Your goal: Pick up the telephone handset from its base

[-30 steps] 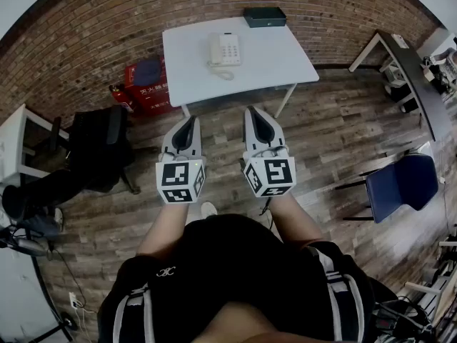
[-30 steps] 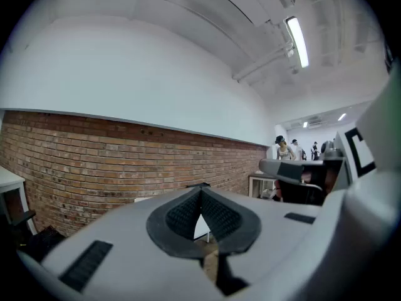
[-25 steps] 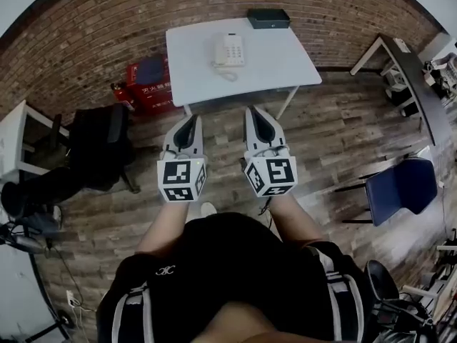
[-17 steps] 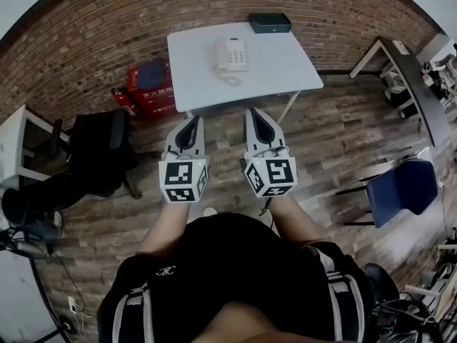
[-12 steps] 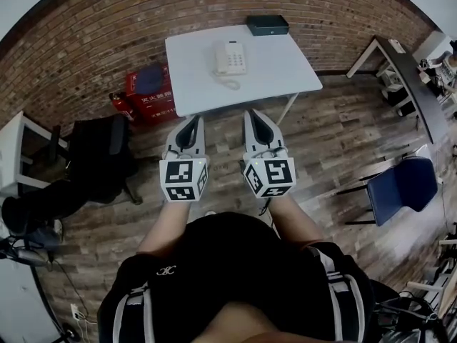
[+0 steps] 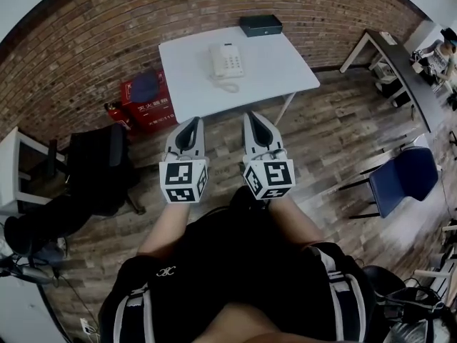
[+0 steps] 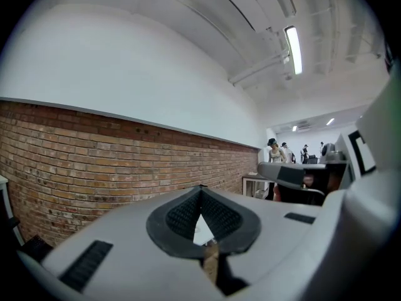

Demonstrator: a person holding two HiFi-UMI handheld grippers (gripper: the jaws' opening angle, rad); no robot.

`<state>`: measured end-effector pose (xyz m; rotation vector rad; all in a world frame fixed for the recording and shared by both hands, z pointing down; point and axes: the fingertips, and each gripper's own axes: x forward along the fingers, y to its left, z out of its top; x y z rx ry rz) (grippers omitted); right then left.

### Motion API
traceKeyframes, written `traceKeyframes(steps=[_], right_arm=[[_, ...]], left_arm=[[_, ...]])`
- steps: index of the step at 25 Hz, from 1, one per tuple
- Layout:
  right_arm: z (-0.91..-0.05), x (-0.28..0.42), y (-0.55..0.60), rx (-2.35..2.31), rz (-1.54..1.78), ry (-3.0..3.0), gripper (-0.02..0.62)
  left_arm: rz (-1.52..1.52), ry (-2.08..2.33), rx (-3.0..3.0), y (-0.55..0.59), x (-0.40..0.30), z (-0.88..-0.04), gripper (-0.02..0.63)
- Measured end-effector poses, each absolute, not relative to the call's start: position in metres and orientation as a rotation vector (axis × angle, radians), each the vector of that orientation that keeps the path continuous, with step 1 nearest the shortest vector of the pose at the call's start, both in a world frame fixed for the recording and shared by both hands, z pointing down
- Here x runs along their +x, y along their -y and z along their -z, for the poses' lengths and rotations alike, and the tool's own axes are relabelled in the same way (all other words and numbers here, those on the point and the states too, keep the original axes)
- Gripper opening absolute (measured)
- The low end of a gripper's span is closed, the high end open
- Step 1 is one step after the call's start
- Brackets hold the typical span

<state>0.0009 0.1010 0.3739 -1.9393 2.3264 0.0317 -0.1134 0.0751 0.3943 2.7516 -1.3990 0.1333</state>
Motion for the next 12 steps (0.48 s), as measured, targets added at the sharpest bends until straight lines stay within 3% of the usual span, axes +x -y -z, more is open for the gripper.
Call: traceKeyframes(steps=[12], right_arm=[[-0.381, 0.003, -0.023, -1.908, -0.032, -2.344, -0.003]], left_arm=[[-0.172, 1.43, 2.732, -0.005, -0.113, -0.406, 0.002]])
